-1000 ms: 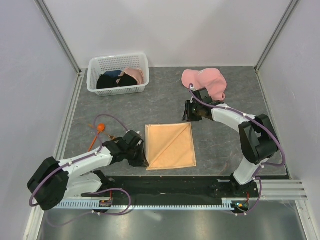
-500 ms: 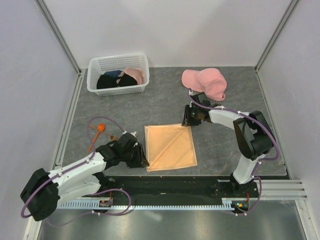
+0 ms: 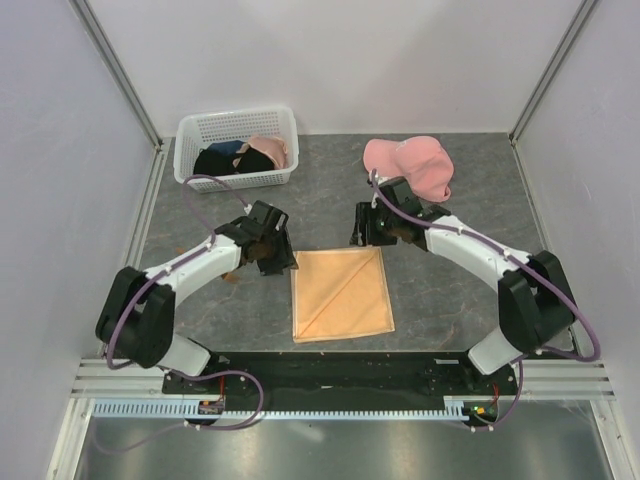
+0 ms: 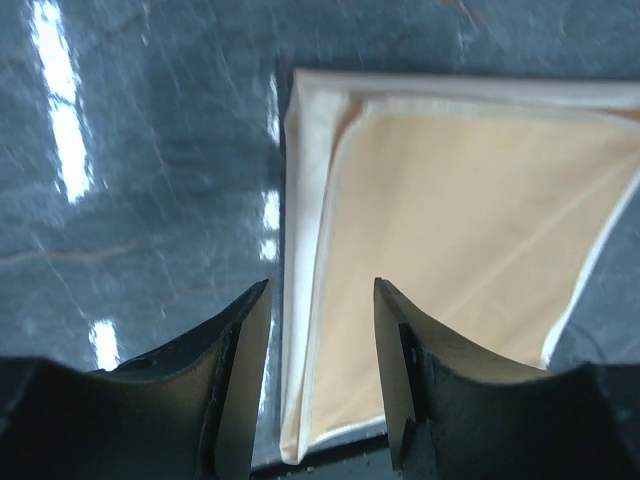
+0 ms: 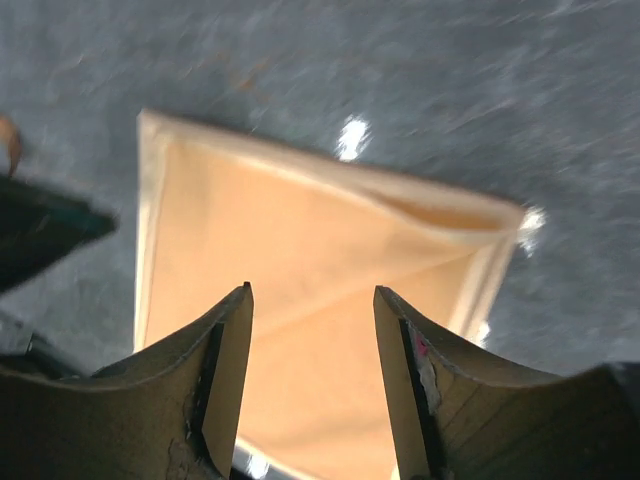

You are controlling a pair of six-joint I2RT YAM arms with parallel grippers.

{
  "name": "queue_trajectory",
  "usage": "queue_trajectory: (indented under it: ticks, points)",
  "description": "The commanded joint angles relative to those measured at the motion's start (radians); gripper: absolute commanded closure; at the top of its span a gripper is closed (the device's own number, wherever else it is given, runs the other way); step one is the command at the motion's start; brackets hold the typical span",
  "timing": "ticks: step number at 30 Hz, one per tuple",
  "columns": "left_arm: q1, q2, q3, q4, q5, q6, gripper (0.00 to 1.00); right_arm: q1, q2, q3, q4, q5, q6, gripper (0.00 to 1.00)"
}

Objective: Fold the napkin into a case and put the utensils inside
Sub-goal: Move the upper triangle-folded napkin to the center of the board.

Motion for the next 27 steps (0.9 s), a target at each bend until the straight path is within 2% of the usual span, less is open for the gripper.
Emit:
queue_trajectory:
  ticks: [1, 3, 7, 12, 17, 21, 27]
  points:
    - [0.036, 0.09, 0.099, 0.005, -0.044, 0.087, 0.48, 0.1, -0.09, -0.09, 0.0, -0.004, 0.072, 0.45]
    - [0.044, 0.133, 0.122, 0.01, -0.036, 0.093, 0.48, 0.113, -0.128, -0.166, 0.022, -0.01, 0.106, 0.5]
    - [0.048, 0.188, 0.136, 0.034, -0.026, 0.096, 0.5, 0.119, -0.174, -0.278, 0.075, -0.018, 0.131, 0.68]
    - [0.048, 0.236, 0.136, 0.093, 0.028, 0.099, 0.5, 0.119, -0.179, -0.39, 0.138, -0.047, 0.154, 0.72]
    - [0.05, 0.265, 0.152, 0.099, -0.002, 0.093, 0.53, 0.117, -0.158, -0.436, 0.164, 0.006, 0.17, 0.78]
    - [0.05, 0.276, 0.149, 0.105, -0.012, 0.081, 0.66, 0.117, -0.115, -0.446, 0.169, 0.062, 0.172, 0.83]
    - [0.048, 0.287, 0.14, 0.139, 0.008, 0.069, 0.73, 0.099, -0.07, -0.4, 0.132, 0.177, 0.131, 0.85]
